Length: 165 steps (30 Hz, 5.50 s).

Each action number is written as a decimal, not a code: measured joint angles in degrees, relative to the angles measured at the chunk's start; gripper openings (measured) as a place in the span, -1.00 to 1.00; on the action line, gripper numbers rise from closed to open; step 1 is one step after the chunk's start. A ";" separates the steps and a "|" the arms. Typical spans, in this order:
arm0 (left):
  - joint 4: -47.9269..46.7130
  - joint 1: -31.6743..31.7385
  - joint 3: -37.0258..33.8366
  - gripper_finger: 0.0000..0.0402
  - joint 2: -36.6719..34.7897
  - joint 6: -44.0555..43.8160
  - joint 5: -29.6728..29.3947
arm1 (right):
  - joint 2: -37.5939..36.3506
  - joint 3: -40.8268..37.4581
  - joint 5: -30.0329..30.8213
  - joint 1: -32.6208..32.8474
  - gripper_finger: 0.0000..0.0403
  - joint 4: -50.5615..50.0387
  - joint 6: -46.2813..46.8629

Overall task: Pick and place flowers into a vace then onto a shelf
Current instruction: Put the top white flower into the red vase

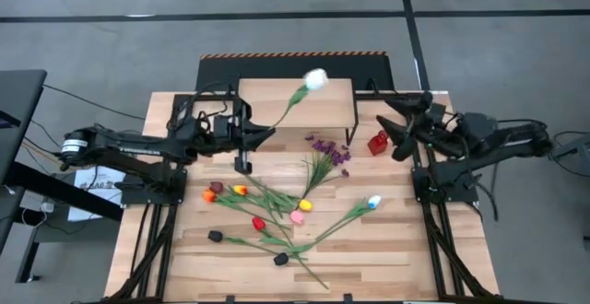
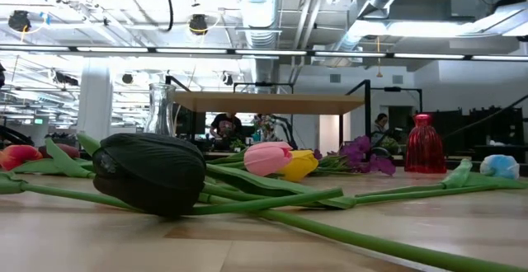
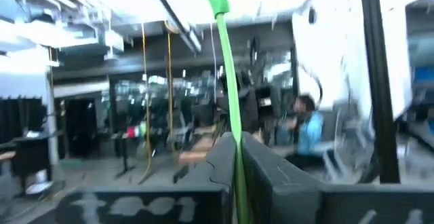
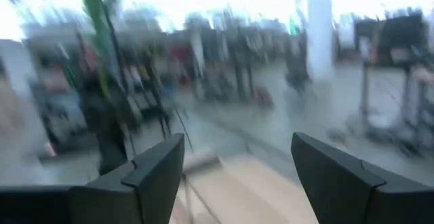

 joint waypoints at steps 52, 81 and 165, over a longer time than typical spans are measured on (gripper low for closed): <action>19.94 -0.09 3.43 -1.00 24.88 -12.61 13.03 | 29.22 13.65 -20.16 -4.61 -0.10 20.79 -9.73; 4.80 0.94 3.41 -0.22 24.81 -12.33 13.07 | 27.23 13.90 -17.10 -4.70 -0.98 15.65 -15.52; 0.40 0.68 3.41 -0.07 24.85 -12.11 11.02 | 7.15 1.84 -10.96 -34.51 -0.96 -44.97 18.26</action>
